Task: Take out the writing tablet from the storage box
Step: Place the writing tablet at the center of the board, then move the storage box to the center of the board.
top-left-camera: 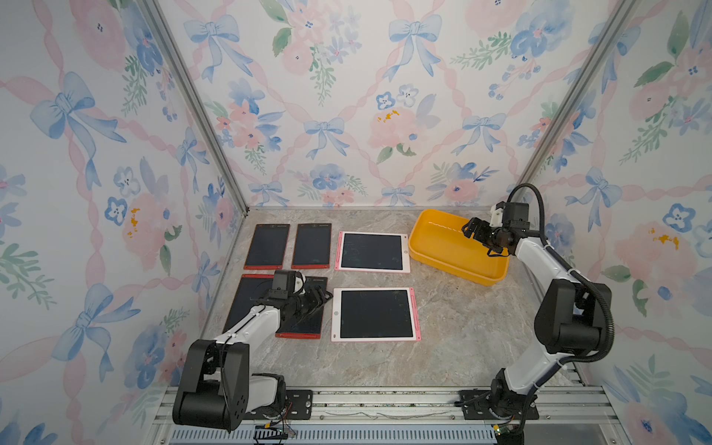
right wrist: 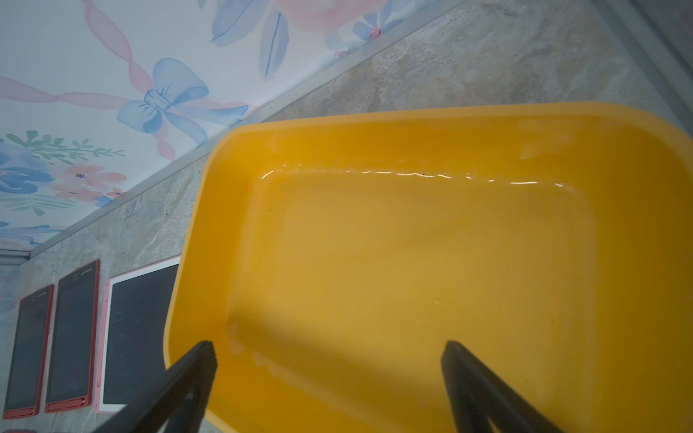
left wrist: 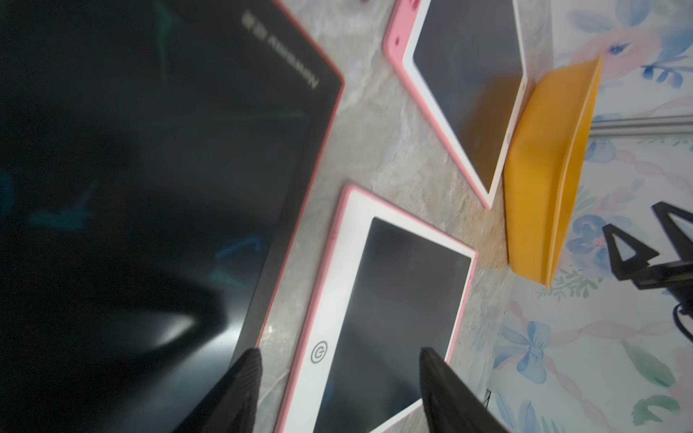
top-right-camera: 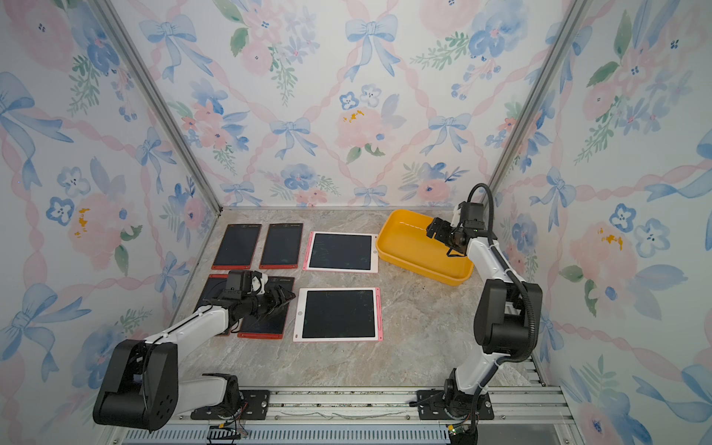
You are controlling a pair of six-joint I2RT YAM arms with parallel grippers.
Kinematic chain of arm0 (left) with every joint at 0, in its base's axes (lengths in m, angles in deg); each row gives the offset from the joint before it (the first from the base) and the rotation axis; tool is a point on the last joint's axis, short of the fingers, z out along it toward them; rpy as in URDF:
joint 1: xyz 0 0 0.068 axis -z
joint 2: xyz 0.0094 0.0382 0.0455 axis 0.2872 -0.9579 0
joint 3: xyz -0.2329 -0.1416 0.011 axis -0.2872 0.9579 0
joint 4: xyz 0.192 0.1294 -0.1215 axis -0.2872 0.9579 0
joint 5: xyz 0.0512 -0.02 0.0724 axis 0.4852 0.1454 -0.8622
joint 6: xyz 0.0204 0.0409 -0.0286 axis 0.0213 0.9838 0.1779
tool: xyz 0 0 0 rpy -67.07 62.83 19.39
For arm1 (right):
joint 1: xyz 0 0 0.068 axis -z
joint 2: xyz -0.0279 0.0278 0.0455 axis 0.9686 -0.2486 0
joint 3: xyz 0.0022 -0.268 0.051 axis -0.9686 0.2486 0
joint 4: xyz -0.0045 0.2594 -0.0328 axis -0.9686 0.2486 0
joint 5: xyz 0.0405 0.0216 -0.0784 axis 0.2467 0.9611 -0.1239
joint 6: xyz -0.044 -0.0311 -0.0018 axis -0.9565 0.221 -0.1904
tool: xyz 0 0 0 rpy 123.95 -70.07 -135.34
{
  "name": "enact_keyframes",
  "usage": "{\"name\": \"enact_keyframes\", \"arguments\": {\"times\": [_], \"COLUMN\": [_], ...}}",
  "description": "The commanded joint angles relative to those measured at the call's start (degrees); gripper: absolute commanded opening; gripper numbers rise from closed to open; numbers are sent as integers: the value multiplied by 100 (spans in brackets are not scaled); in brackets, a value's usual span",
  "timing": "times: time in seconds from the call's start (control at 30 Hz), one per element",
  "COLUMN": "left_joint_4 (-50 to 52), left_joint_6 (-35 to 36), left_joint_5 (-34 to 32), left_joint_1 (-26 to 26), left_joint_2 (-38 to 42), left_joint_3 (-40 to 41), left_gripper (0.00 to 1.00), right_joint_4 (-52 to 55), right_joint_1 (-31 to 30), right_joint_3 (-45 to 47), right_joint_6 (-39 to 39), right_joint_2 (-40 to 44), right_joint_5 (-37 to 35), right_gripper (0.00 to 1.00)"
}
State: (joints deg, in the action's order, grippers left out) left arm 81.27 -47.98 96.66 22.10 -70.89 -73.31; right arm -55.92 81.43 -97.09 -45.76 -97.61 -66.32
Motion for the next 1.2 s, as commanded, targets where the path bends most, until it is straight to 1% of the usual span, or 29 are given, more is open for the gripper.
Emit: {"name": "enact_keyframes", "arguments": {"times": [0.0, 0.13, 0.3, 0.4, 0.47, 0.67, 0.83, 1.0, 1.1, 1.17], "left_joint_4": [634, 638, 636, 638, 632, 630, 630, 630, 621, 606], "left_joint_6": [509, 553, 667, 744, 792, 908, 1024, 1132, 1161, 1184], "left_joint_5": [-516, -470, -411, -501, -551, -598, -696, -1005, -1247, -1353], "left_joint_1": [-45, -40, -42, -42, -40, -31, -31, -31, -31, -31], "left_joint_2": [193, 215, 193, 126, 23, -360, -661, -897, -1051, -1163], "left_joint_3": [-473, -935, -1253, -1372, -1458, -1786, -2015, -2226, -2382, -2511], "left_gripper": [74, 78, 80, 81, 82, 82, 84, 92, 97, 98], "right_joint_4": [458, 737, 954, 1043, 1133, 1398, 1467, 1514, 1533, 1499], "right_joint_1": [-67, -279, -266, -275, -259, -80, 382, 796, 918, 977], "right_joint_3": [-126, -184, -219, -49, 76, 507, 973, 1414, 1535, 1561], "right_joint_6": [-140, -297, -179, -171, -202, -295, -212, -199, -223, -266], "right_joint_2": [-31, -243, -715, -858, -887, -648, -335, 3, 151, 230], "right_joint_5": [-491, -863, -741, -678, -762, -1166, -1411, -1796, -1985, -1962], "right_gripper": [97, 97, 97, 97, 97, 97, 97, 97, 97, 97]}}
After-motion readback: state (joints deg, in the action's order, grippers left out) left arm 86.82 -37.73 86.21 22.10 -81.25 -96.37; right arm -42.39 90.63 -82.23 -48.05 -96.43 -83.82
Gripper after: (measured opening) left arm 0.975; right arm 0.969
